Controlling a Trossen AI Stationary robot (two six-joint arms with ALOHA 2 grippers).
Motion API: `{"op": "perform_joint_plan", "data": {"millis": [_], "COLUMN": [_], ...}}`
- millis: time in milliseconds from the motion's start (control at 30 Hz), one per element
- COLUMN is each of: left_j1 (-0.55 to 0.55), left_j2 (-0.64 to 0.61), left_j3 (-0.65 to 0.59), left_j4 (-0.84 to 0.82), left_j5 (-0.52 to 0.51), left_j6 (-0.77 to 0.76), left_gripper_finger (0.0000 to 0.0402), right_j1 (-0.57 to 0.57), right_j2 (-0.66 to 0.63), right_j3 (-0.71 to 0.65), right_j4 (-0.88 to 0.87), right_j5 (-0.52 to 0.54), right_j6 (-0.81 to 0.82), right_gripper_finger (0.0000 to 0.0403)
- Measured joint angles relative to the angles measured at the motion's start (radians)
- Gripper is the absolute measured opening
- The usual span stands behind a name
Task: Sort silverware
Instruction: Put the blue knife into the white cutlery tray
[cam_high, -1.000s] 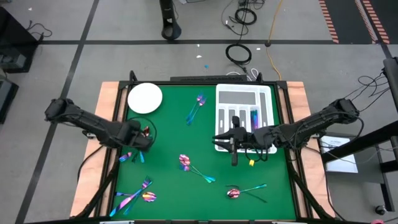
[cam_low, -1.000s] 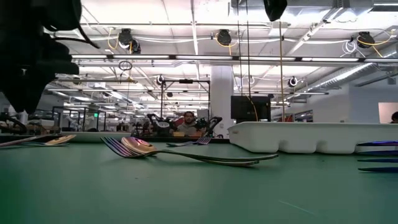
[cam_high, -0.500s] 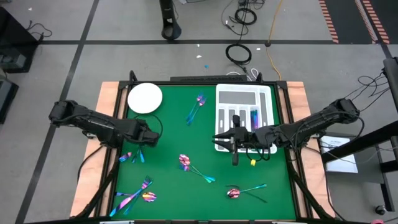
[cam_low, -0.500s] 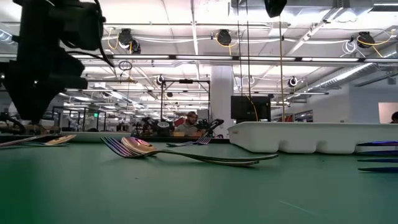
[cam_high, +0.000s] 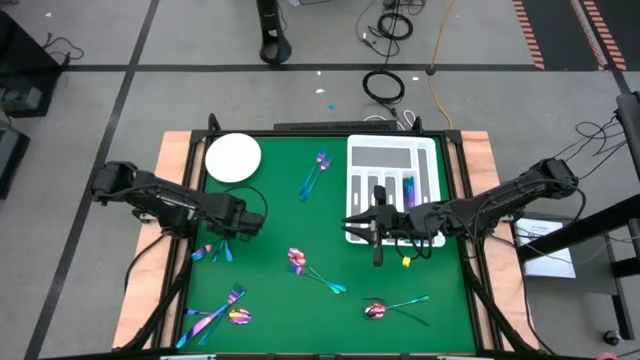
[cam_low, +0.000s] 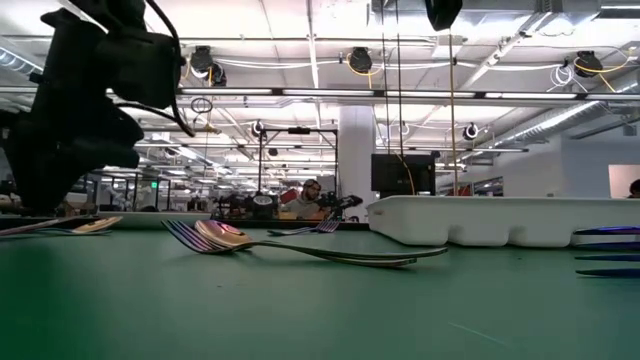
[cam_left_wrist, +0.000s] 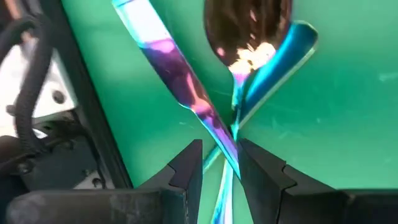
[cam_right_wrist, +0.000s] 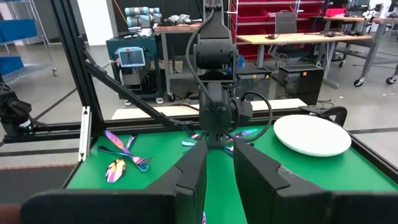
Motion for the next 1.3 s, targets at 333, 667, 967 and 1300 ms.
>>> {"op": "perform_joint_plan", "data": {"millis": [333, 667, 967, 1300], "left_j1": [-0.002, -0.002, -0.001, -0.001], "left_j2": [0.0, 0.0, 0.048, 0.057], "left_j3": [0.0, 0.0, -0.041, -0.087], "left_j4": [0.007, 0.045, 0.049, 0.114], "left_j5": [0.023, 0.058, 0.078, 0.077], "left_j6": [0.042, 0.091, 0.093, 0.149], "left_gripper_finger": [0.0104, 0.0141, 0.0196, 0.0203], "right_j1": [0.0, 0.0, 0.0, 0.0], "right_j2": [0.0, 0.0, 0.0, 0.0], "right_j3": [0.0, 0.0, 0.0, 0.0], "right_j4": [-0.015, -0.023, -0.032, -0.033], "right_j5": [0.0, 0.0, 0.0, 0.0], "right_j6": [0.021, 0.037, 0.038, 0.038], "right_gripper_finger": [0.007, 0.007, 0.007, 0.007]}}
